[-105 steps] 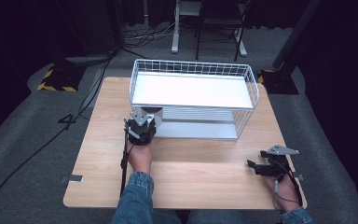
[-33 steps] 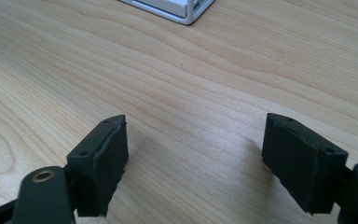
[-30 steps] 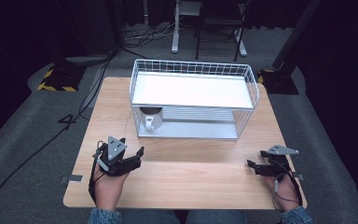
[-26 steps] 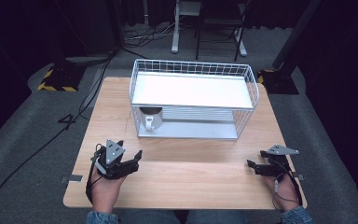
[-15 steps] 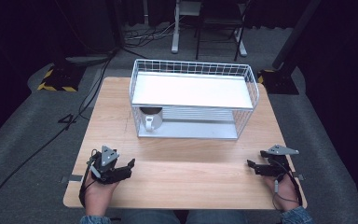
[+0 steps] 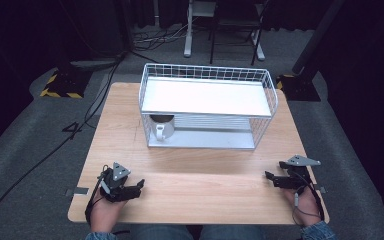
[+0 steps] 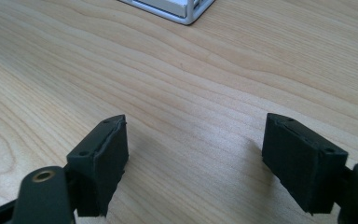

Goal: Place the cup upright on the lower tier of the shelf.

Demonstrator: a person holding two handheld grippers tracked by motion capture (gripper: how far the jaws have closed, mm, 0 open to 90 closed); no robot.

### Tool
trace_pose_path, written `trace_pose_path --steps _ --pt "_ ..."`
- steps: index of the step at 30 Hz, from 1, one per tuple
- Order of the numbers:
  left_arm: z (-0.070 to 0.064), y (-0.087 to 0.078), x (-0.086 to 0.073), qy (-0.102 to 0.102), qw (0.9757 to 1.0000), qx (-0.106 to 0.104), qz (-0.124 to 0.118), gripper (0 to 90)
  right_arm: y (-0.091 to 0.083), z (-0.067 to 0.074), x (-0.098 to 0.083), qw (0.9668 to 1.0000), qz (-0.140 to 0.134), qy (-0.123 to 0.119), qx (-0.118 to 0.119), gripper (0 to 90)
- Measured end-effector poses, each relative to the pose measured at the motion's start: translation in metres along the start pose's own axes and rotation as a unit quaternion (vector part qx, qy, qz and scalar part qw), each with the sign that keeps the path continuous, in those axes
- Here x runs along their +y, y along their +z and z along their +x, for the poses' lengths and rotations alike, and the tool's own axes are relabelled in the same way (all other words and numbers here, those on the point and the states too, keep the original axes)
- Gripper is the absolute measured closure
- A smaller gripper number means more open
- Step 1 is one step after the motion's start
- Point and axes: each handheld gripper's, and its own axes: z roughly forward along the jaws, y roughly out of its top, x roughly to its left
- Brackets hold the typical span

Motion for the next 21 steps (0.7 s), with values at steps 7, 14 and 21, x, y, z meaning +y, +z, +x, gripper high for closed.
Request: trace_pose_path --steps 7,14,21 --pt "-0.0021 0.0075 -0.0049 -0.010 0.9999 0.003 0.005 17.9 0.0000 0.0000 0.0000 1.0000 0.000 0.000 0.000 22.7" --pt "-0.0046 0.0092 -0.0045 -0.023 0.9997 0.007 0.003 15.8 0.0000 0.0001 0.0000 1.0000 0.000 0.000 0.000 22.7" --pt "-0.0045 0.0093 -0.0045 -0.021 0.9998 0.006 0.004 15.2 -0.0002 0.0003 -0.0002 1.0000 0.000 0.000 0.000 22.7"
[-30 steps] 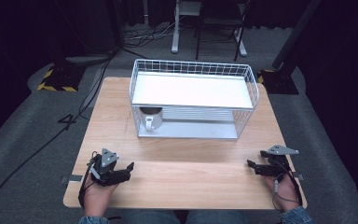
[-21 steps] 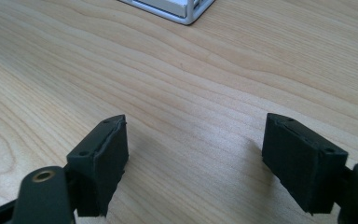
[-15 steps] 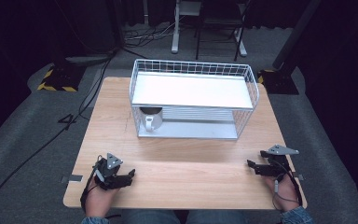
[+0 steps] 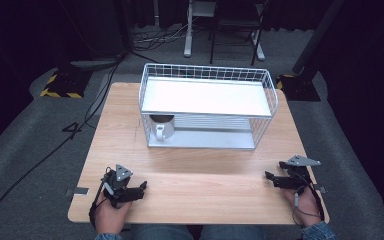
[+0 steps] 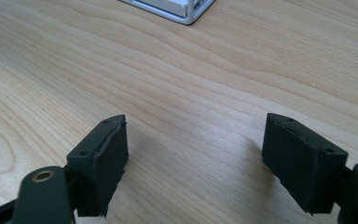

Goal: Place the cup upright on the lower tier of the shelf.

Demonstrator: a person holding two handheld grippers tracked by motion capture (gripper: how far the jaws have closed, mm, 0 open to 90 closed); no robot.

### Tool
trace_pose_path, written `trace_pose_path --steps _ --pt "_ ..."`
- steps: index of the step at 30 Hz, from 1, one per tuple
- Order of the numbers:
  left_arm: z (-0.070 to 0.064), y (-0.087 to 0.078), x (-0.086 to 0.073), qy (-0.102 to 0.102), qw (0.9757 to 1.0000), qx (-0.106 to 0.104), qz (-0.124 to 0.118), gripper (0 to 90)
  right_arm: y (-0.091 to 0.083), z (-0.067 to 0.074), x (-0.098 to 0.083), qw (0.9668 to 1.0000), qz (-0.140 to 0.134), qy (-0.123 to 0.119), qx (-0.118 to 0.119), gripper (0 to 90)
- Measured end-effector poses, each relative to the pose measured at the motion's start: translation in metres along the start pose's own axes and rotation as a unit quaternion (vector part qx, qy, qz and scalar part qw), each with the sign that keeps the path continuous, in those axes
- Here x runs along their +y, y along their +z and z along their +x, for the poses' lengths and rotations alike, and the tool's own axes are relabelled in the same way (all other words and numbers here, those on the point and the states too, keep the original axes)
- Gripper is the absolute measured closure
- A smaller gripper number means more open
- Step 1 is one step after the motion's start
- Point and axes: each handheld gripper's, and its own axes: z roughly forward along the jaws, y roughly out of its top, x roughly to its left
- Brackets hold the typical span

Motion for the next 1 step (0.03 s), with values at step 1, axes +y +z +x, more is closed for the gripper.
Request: trace_pose_path --steps 1 --pt "0.0000 0.0000 0.0000 0.000 1.0000 0.000 0.000 15.2 0.0000 0.0000 0.0000 1.0000 0.000 0.000 0.000 22.7"
